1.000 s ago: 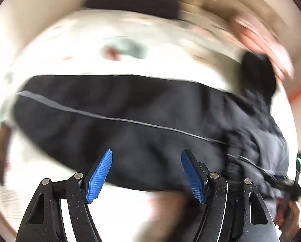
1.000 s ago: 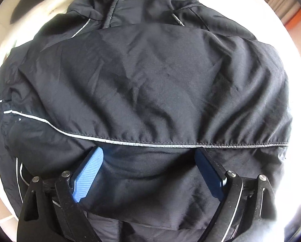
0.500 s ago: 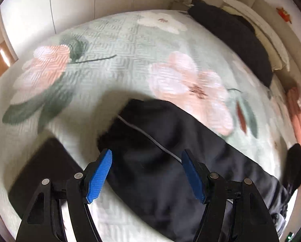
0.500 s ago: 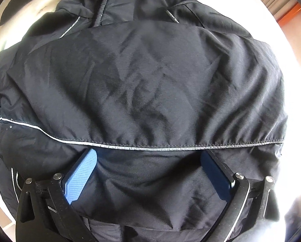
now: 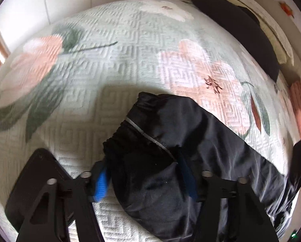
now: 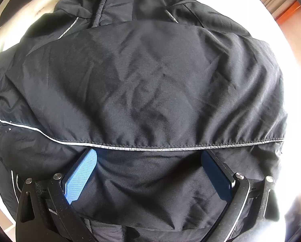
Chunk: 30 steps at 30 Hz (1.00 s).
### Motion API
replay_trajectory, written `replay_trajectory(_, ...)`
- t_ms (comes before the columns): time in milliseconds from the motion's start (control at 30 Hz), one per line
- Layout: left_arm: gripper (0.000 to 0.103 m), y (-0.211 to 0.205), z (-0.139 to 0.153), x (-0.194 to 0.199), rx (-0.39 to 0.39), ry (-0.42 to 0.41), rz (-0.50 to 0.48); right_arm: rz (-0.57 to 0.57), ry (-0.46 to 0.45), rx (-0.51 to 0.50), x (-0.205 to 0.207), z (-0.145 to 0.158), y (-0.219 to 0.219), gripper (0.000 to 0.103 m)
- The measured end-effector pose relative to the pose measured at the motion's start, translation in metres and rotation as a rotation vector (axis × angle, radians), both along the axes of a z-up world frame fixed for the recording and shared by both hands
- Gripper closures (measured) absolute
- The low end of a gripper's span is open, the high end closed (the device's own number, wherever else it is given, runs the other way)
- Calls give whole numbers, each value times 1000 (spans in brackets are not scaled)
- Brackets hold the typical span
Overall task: Fold large clothes
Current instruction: 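Grasp the other sleeve cuff with the left tool and lift it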
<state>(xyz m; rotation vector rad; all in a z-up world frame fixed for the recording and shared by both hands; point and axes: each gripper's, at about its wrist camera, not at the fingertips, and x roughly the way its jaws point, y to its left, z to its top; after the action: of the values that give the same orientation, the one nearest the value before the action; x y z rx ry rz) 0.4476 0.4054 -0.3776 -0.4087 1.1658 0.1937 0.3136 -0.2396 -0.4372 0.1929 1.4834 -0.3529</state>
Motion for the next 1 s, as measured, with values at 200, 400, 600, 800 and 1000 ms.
replay_trajectory(200,74,-35,51,-18,92,-111,-49,47,-20,-39,-1,13,7,9)
replay_trajectory(400,74,-104,123,-56,131,-242,-201,151,-176,-25,4,67,59,14)
replay_trajectory(600,74,-175,158,-90,107,-303,-347,277,-240,81,30,51,134,15)
replay_trajectory(800,74,-224,175,-115,94,-320,-436,300,-154,63,33,3,144,6)
replay_trajectory(1000,74,-269,182,-134,90,-333,-497,266,-221,193,10,31,117,12)
